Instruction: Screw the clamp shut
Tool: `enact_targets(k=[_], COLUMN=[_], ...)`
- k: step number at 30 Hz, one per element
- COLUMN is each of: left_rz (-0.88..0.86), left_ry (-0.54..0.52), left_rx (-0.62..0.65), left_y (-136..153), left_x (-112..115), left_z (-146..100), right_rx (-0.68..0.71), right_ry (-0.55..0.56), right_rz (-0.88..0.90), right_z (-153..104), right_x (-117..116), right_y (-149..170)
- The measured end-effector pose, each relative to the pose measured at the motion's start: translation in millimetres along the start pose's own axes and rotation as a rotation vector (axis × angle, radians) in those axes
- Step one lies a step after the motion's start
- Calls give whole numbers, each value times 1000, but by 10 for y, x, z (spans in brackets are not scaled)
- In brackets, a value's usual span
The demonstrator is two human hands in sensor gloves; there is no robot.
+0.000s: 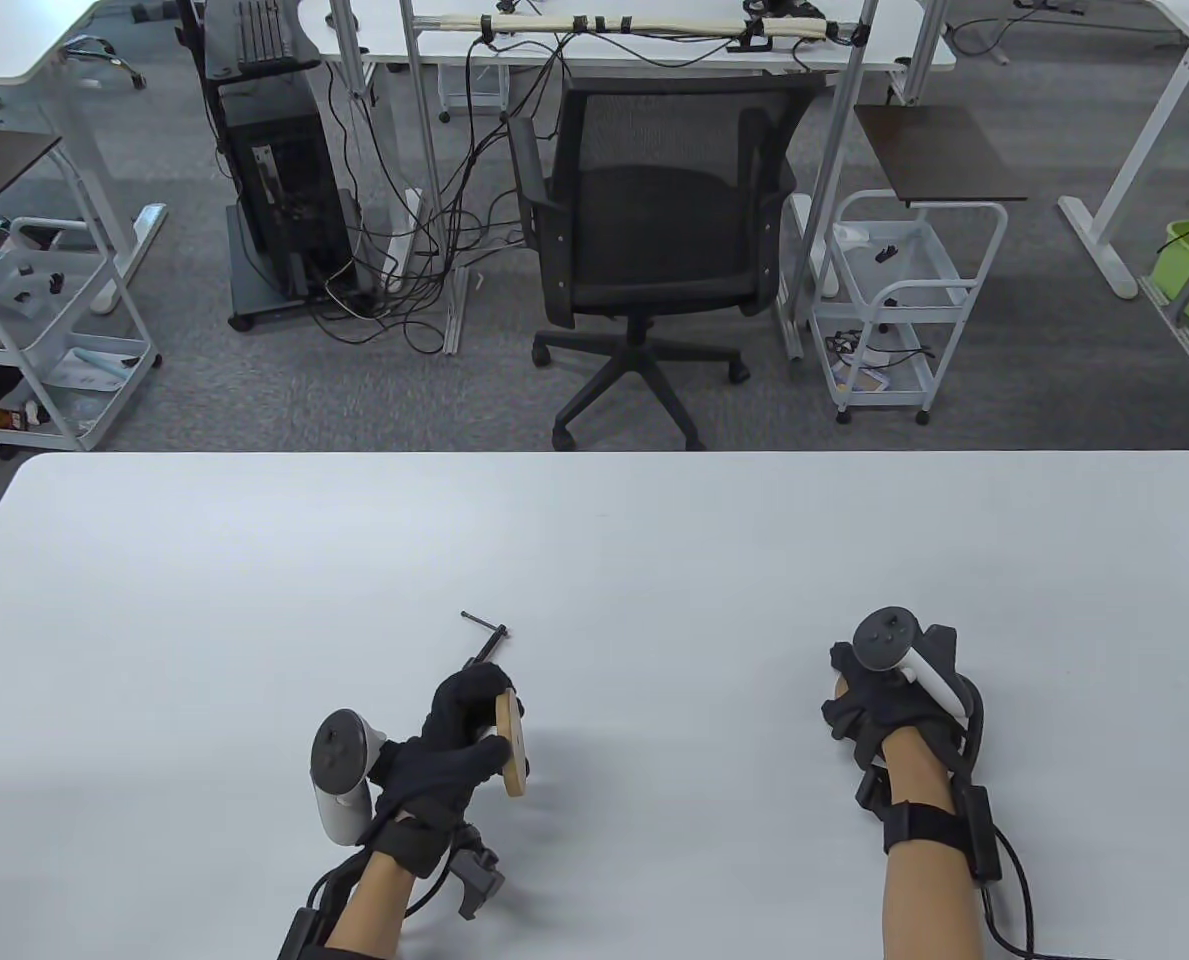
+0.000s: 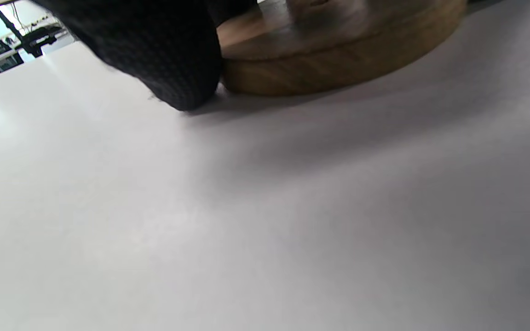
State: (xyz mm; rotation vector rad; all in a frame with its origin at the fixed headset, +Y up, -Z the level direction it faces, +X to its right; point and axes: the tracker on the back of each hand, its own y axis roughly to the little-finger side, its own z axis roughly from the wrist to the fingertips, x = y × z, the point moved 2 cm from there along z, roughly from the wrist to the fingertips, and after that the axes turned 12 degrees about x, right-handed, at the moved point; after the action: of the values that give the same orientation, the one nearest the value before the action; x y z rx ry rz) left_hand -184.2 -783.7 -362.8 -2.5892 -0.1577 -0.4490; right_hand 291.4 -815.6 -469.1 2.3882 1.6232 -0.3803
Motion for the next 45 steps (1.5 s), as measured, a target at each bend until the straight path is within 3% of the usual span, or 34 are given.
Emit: enact_targets(k=[7, 15, 20, 29, 35, 38, 45], left_rz=[-66, -55, -34, -3, 6, 43, 37], left_ry=[-48, -46, -55, -31, -32, -39, -10], left_rx=[-44, -53, -39, -37, -42, -31, -39], left_y=[83, 97, 56, 32, 36, 38, 59], left_x=[-20, -36, -58, -7, -5, 17, 140], left_z=[-19, 2, -9, -9, -19, -16, -8], right_rx=[69, 268, 414, 664, 685, 678, 714], right_ry=[190, 386, 450, 443, 412, 343, 272], right_rz=[-41, 253, 468, 663, 934, 1033, 1109], right_z=[-152, -588, -790, -991, -986, -973, -1016], right_x=[63, 231, 171, -51, -324, -433, -542], right_y=[43, -231, -556, -1326, -1370, -1365, -1476])
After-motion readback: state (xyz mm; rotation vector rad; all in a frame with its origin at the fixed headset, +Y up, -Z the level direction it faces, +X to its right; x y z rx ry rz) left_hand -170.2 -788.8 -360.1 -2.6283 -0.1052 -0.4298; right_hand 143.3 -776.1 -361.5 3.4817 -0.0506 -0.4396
